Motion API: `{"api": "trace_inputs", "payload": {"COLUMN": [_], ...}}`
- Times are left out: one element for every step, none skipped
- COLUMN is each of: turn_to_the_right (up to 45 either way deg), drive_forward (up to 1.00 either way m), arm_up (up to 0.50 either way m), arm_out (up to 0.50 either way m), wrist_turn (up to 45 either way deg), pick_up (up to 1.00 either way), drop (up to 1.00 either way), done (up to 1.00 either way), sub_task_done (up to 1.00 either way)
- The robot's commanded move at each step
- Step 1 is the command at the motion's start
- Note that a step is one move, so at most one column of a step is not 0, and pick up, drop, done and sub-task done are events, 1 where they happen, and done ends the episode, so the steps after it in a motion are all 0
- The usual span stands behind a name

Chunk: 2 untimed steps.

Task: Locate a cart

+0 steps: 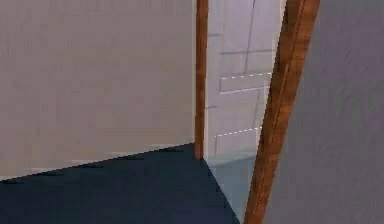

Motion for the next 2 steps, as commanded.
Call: {"api": "trace_inputs", "payload": {"turn_to_the_right": [0.0, 45.0], "drive_forward": [0.95, 0.0], "arm_up": [0.0, 0.0], "arm_out": [0.0, 0.0], "wrist_turn": [0.0, 0.0], "pick_up": [0.0, 0.0], "drop": [0.0, 0.0], "done": [0.0, 0.0], "sub_task_done": [0.0, 0.0]}}
